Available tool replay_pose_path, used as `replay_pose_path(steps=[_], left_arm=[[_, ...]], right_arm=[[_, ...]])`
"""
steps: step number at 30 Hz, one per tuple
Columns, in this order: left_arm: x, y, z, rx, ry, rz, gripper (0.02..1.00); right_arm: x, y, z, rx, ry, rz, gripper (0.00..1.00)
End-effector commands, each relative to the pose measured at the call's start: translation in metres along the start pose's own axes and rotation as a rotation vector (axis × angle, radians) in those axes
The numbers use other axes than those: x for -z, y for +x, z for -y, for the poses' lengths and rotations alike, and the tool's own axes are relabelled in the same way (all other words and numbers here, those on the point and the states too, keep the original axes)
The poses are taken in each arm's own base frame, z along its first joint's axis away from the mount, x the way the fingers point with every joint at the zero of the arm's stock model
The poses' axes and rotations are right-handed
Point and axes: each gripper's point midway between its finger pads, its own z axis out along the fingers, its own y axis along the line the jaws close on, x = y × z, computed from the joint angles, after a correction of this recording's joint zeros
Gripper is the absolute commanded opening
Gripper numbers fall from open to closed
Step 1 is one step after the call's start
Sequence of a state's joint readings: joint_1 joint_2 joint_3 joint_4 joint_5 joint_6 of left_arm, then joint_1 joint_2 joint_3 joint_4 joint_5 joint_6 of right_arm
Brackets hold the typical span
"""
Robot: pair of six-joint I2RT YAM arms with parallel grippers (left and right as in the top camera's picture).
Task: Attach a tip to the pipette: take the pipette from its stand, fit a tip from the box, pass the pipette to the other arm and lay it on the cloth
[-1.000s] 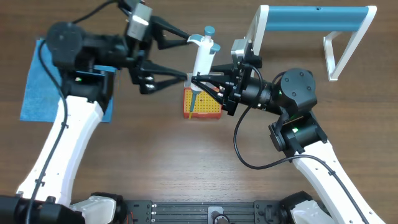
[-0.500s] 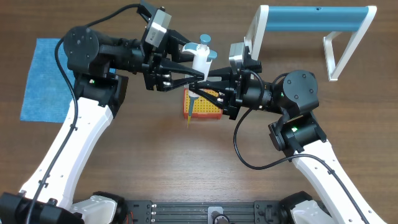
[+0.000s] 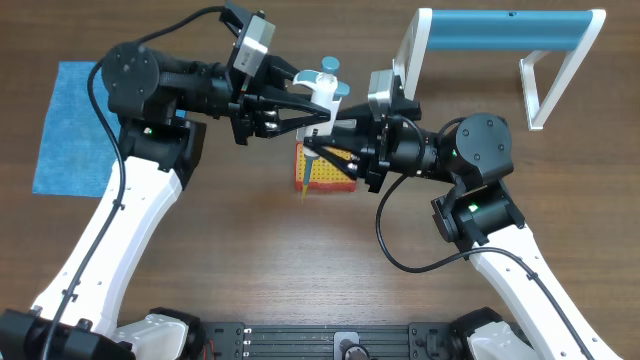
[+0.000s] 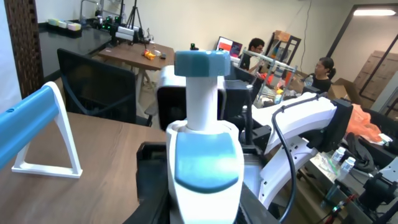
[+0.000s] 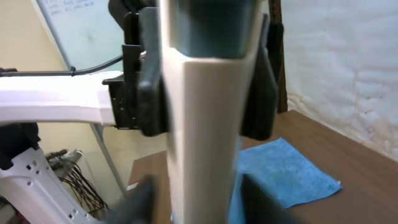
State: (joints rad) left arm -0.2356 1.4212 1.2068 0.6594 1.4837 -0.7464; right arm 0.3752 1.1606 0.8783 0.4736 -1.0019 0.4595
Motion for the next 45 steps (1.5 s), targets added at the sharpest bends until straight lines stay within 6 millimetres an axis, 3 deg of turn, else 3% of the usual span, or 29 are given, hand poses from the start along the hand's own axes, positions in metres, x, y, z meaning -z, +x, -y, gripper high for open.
replay_pose_path(steps=[1, 6, 8, 13, 16, 18, 21, 23, 26, 28, 31, 32, 36, 39, 40, 42, 44, 45], left_arm=[[-0.001, -0.006, 0.002, -0.015, -0.004, 0.007, 0.025], [0.005, -0.006, -0.004, -0.069, -0.023, 0.012, 0.025], [0.018, -0.004, -0.02, -0.046, -0.064, 0.022, 0.025], [0.039, 0.003, -0.05, 0.005, -0.124, 0.038, 0.027], [0.06, 0.015, -0.082, 0.105, -0.19, 0.064, 0.027], [0.077, 0.03, -0.108, 0.202, -0.238, 0.085, 0.025], [0.093, 0.051, -0.142, 0.306, -0.298, 0.116, 0.025], [0.106, 0.085, -0.185, 0.453, -0.46, 0.147, 0.025], [0.129, 0.134, -0.216, 0.667, -0.724, 0.126, 0.025], [0.135, 0.154, -0.217, 0.729, -0.786, 0.088, 0.023], [0.143, 0.154, -0.211, 0.738, -0.815, 0.08, 0.025], [0.152, 0.149, -0.208, 0.729, -0.837, 0.094, 0.023], [0.185, 0.132, -0.191, 0.676, -0.956, 0.034, 0.025], [0.219, 0.131, -0.168, 0.67, -1.198, -0.224, 0.023], [0.231, 0.125, -0.16, 0.66, -1.264, -0.276, 0.025], [0.249, 0.115, -0.149, 0.652, -1.341, -0.32, 0.023], [0.273, 0.115, -0.139, 0.672, -1.401, -0.329, 0.023], [0.288, 0.123, -0.135, 0.708, -1.422, -0.337, 0.023]], right_arm=[[-0.001, -0.005, -0.002, 0.033, -0.007, 0.007, 0.746], [0.002, 0.003, 0.005, -0.015, 0.014, -0.02, 0.752], [0.007, 0.011, 0.014, -0.067, 0.047, -0.046, 0.752], [0.024, 0.005, 0.036, -0.065, 0.124, -0.027, 0.757], [0.043, 0.017, 0.059, -0.159, 0.218, -0.054, 0.757], [0.059, 0.04, 0.085, -0.29, 0.361, -0.094, 0.759], [0.069, 0.058, 0.1, -0.351, 0.478, -0.13, 0.759], [0.074, 0.063, 0.107, -0.369, 0.528, -0.138, 0.759], [0.078, 0.067, 0.112, -0.383, 0.565, -0.145, 0.759], [0.087, 0.081, 0.119, -0.429, 0.645, -0.175, 0.759], [0.118, 0.126, 0.131, -0.452, 0.89, -0.338, 0.759], [0.124, 0.13, 0.133, -0.413, 0.956, -0.373, 0.759], [0.139, 0.095, 0.124, -0.112, 1.17, -0.377, 0.759], [0.156, 0.059, 0.1, -0.008, 1.274, -0.277, 0.763], [0.167, 0.056, 0.096, 0.0, 1.314, -0.273, 0.761], [0.206, 0.073, 0.081, -0.009, 1.444, -0.385, 0.761], [0.218, 0.073, 0.063, -0.009, 1.445, -0.387, 0.763], [0.222, 0.06, 0.053, 0.021, 1.438, -0.333, 0.761]])
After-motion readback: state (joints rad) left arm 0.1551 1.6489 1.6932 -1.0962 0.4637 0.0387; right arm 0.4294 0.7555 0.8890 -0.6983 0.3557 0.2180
